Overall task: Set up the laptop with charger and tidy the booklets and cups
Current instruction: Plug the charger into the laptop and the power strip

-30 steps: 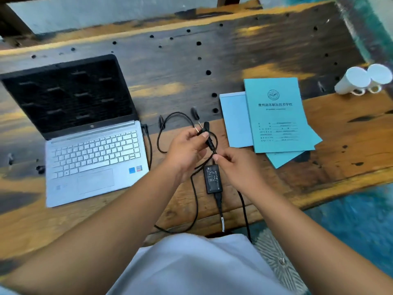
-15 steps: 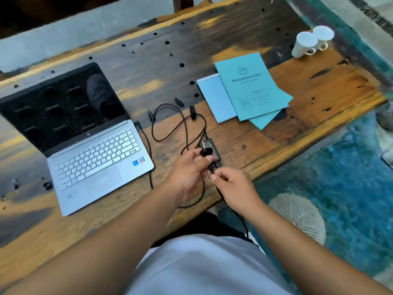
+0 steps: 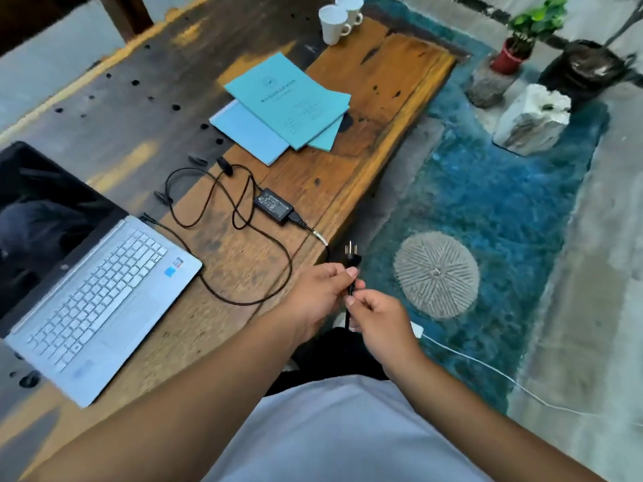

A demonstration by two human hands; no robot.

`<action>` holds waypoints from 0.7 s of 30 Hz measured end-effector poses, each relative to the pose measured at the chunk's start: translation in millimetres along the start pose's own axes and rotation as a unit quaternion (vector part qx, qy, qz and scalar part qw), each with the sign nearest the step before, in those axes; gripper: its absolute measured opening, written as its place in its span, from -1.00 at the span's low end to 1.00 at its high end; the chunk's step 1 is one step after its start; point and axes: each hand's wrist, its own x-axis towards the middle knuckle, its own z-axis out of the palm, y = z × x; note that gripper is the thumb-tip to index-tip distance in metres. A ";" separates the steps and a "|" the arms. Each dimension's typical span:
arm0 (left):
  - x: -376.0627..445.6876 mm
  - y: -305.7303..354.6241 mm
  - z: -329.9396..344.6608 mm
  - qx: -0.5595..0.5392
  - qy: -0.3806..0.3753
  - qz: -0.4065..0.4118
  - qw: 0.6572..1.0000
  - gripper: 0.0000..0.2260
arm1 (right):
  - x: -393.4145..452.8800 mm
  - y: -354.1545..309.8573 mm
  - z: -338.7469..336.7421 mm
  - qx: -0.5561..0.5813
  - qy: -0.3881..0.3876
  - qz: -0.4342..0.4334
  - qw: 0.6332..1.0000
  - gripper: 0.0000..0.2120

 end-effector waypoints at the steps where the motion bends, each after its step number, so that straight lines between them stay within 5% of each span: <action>1: -1.7 -6.1 8.9 0.022 -0.015 0.000 1.000 -0.88 | -7.7 6.0 -7.0 0.016 0.009 0.013 1.000 -0.73; 9: 1.7 -37.3 75.1 0.114 -0.085 -0.015 0.990 -0.79 | -36.9 53.0 -60.9 0.122 0.055 0.092 0.987 -0.79; 21: 19.1 -105.5 218.8 0.146 -0.073 -0.073 0.984 -0.76 | -50.1 141.6 -178.3 0.260 0.046 0.164 0.951 -0.80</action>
